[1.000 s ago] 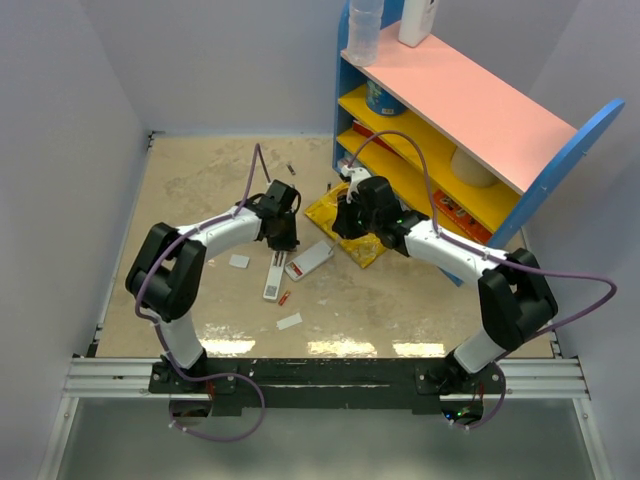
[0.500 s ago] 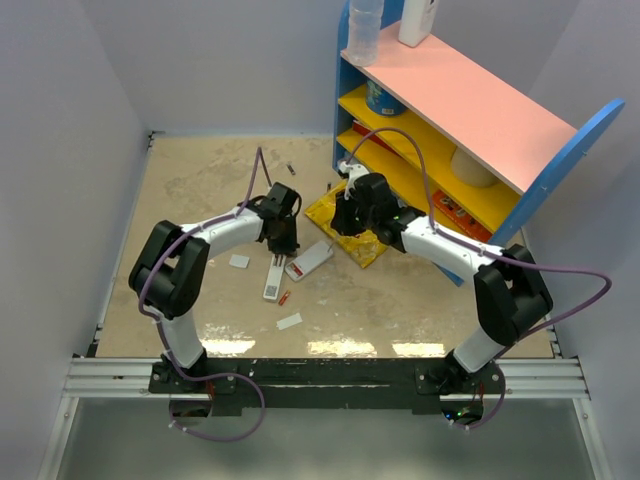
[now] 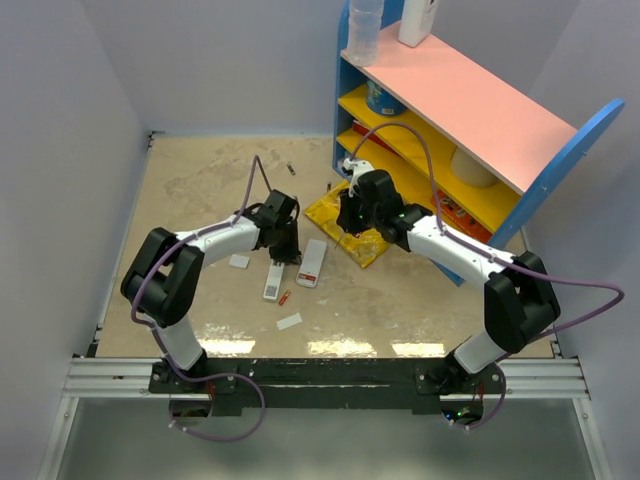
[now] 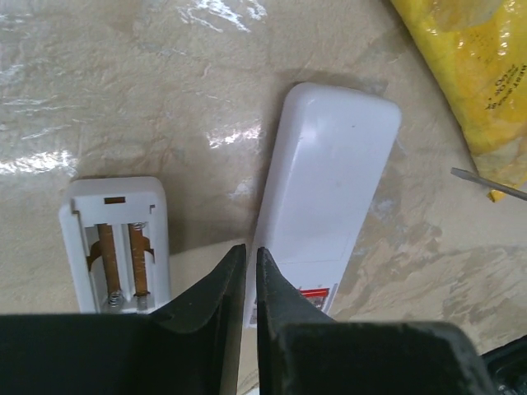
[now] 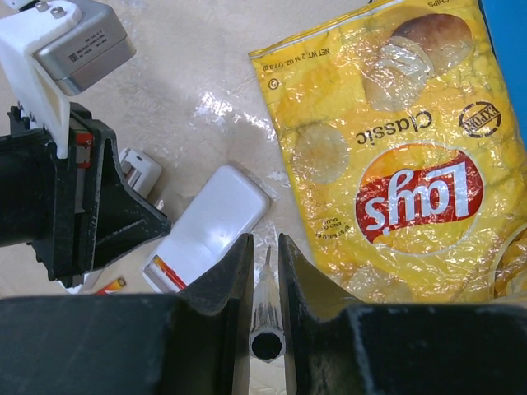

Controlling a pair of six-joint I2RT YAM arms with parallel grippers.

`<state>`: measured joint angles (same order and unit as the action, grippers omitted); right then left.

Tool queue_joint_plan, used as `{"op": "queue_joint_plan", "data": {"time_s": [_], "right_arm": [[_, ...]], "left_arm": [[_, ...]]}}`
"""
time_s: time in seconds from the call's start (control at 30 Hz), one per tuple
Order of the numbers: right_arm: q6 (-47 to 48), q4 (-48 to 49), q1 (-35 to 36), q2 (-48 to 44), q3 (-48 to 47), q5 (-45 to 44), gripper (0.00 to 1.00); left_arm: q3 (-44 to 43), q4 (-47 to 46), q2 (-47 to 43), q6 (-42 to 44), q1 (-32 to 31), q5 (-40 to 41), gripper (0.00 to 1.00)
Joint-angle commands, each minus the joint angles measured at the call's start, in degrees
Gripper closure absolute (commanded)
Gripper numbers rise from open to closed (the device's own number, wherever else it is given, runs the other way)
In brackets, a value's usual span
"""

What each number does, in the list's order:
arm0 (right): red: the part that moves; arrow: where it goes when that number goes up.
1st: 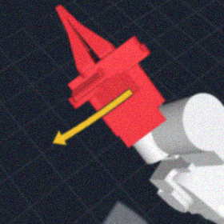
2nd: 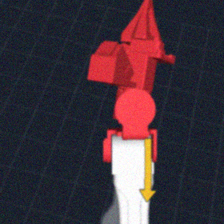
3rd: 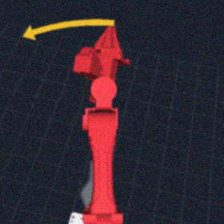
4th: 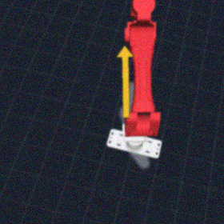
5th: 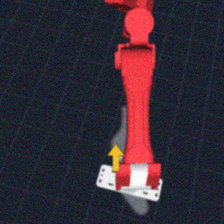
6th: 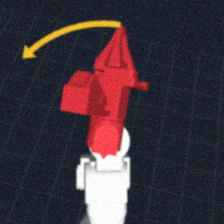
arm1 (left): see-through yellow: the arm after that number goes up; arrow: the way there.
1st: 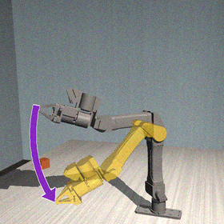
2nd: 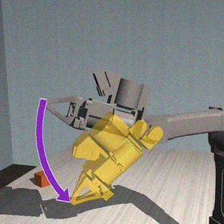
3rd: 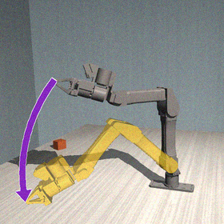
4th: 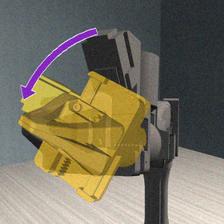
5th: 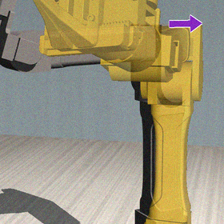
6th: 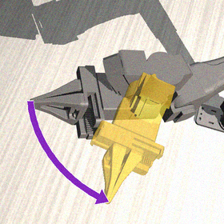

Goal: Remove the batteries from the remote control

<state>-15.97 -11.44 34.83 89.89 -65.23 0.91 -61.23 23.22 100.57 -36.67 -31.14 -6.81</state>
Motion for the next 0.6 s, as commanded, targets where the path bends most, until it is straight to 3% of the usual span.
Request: {"op": "queue_joint_plan", "data": {"time_s": [0.0,0.3,0.57], "right_arm": [[0.94,-0.16,-0.11,-1.82,0.72,-1.52,1.0],[0.76,-0.42,-0.03,-4.72,1.69,-1.26,1.0],[-0.9,3.26,-0.11,-5.6,4.06,3.99,1.0]], "left_arm": [[0.5,-4.32,-1.61,-2.44,-2.08,-3.65,0.85],[0.41,-7.13,0.15,-4.38,-3.84,-4.79,0.86],[-1.17,-5.91,-6.0,-4.21,-3.23,-2.78,0.86]]}}
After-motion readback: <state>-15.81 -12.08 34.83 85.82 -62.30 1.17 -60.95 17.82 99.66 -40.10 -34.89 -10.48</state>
